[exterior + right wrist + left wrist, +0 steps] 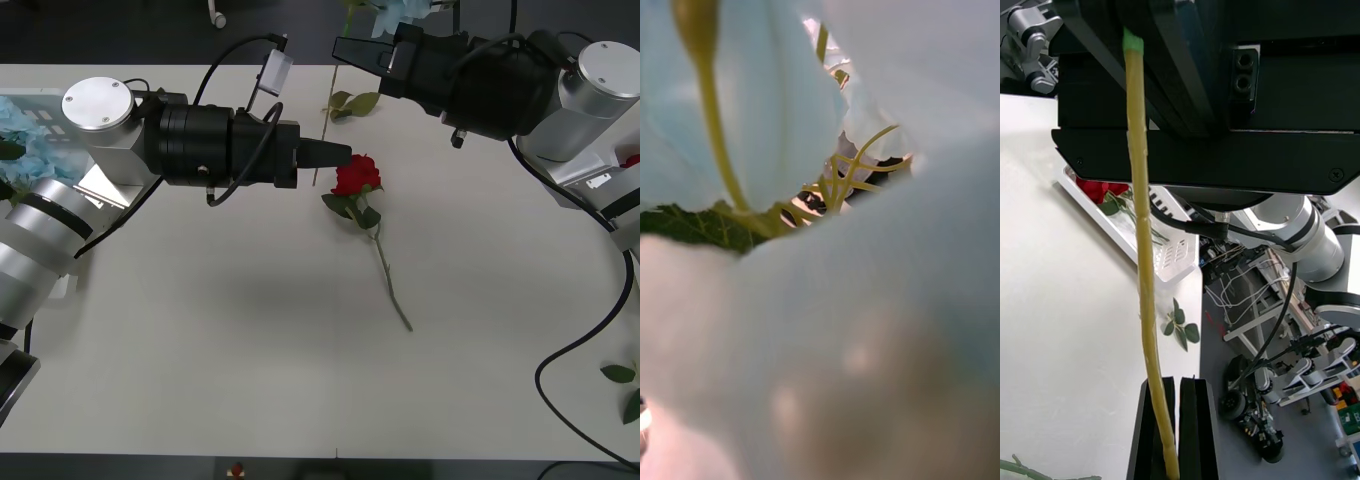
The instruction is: Put the red flowers into the right box and the blue flowers into the left box
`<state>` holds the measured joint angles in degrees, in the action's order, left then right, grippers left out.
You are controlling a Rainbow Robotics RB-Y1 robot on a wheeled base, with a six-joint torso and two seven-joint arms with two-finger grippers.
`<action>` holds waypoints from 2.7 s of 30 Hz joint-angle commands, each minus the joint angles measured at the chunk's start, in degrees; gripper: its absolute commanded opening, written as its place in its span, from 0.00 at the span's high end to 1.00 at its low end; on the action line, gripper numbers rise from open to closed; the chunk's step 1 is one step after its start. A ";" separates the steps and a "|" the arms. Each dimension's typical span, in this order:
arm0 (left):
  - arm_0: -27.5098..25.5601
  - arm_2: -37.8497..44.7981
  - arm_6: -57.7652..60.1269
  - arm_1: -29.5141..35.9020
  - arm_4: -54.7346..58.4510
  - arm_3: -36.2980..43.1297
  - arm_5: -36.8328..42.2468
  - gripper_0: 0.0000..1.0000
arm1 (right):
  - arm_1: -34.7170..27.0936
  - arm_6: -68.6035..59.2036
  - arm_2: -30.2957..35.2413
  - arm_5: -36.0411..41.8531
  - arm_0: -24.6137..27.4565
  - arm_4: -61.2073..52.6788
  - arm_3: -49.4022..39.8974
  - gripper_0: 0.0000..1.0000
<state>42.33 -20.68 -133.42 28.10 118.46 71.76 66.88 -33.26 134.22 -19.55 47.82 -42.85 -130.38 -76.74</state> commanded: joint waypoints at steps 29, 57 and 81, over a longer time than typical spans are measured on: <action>0.12 22.88 7.83 15.58 -18.70 3.12 22.41 1.00 | -17.98 2.28 0.75 20.21 -6.10 14.54 -0.78 0.08; -6.56 48.81 7.83 35.36 -69.59 3.21 37.53 1.00 | -17.28 -51.69 -19.64 27.68 -19.02 51.63 -6.50 0.07; -19.04 36.68 24.44 28.94 -80.57 3.12 21.62 1.00 | -2.69 -53.53 -23.69 29.79 -16.56 77.64 -3.33 0.07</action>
<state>24.77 18.25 -113.67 55.86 38.20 73.49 90.37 -36.52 82.44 -44.44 78.38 -59.50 -53.83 -79.68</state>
